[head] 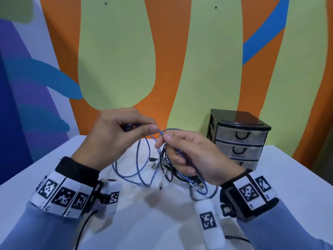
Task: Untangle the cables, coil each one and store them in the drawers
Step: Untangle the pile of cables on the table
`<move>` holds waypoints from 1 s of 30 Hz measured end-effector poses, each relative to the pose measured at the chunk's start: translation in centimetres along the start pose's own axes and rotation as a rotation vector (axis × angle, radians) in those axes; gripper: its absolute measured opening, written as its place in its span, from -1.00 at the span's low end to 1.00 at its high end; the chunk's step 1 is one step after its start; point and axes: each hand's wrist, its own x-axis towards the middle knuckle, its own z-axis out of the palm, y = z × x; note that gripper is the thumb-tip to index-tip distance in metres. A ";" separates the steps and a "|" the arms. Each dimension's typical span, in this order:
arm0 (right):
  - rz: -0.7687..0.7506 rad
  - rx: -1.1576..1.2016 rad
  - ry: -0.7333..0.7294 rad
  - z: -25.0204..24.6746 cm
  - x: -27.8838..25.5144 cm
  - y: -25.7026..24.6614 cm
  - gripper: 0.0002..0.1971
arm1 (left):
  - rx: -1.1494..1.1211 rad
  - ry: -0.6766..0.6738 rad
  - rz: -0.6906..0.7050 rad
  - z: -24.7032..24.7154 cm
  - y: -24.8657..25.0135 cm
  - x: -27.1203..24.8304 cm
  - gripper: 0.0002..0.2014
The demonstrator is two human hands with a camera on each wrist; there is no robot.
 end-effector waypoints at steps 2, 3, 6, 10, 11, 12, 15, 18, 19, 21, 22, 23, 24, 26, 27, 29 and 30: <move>-0.008 0.067 -0.001 0.2 -0.1 -0.1 -0.74 | -0.008 0.044 -0.030 0.3 0.3 0.0 -0.93; -0.024 0.111 0.008 0.2 -0.1 -0.3 -0.75 | -0.024 0.078 -0.059 0.3 0.4 0.1 -0.93; -0.117 0.264 0.081 -0.5 -0.2 -1.1 -0.75 | -0.024 0.213 -0.138 -0.9 -0.1 0.4 -0.94; -0.264 0.450 0.212 -1.8 -0.4 -2.3 -0.69 | 0.079 0.239 -0.231 -2.0 -1.9 0.2 -0.82; -0.286 0.464 0.238 -1.9 -0.4 -2.4 -0.66 | 0.134 0.174 -0.248 -1.5 -2.0 0.1 -0.78; -0.309 0.465 0.265 -1.9 -0.3 -2.4 -0.63 | 0.197 0.078 -0.255 -0.8 -2.0 -0.1 -0.75; -0.379 0.406 0.372 -1.6 0.3 -1.9 -0.59 | 0.291 -0.306 -0.180 2.2 0.0 -0.5 -0.79; -0.409 0.322 0.416 -0.7 1.0 -1.1 -0.60 | 0.261 -0.566 -0.089 4.6 2.8 -0.9 -0.74; -0.417 0.285 0.418 -0.5 1.2 -0.8 -0.60 | 0.225 -0.595 -0.075 4.9 3.6 -1.0 -0.68; -0.410 0.153 0.433 -0.2 1.5 -0.1 -0.59 | 0.150 -0.612 -0.076 4.7 4.5 -1.1 -0.63; -0.392 0.060 0.439 0.0 1.6 0.2 -0.58 | 0.116 -0.603 -0.106 4.2 4.8 -1.0 -0.63; -0.361 -0.043 0.439 0.1 1.5 0.5 -0.58 | 0.066 -0.577 -0.144 3.6 5.3 -0.9 -0.65; -0.316 -0.136 0.435 0.2 1.4 0.7 -0.57 | 0.000 -0.532 -0.182 2.9 5.5 -0.8 -0.70; -0.208 -0.260 0.409 0.0 1.2 1.0 -0.59 | -0.103 -0.401 -0.202 1.3 5.6 -0.3 -0.77; -0.159 -0.287 0.384 -0.3 1.1 1.1 -0.62 | -0.119 -0.298 -0.194 0.5 5.2 -0.1 -0.79; -0.082 -0.213 0.277 -0.7 0.8 0.9 -0.66 | -0.157 -0.031 -0.200 -1.3 3.9 0.1 -0.77; -0.056 -0.139 0.203 -0.8 0.6 0.6 -0.66 | -0.169 0.101 -0.208 -2.2 2.9 0.2 -0.73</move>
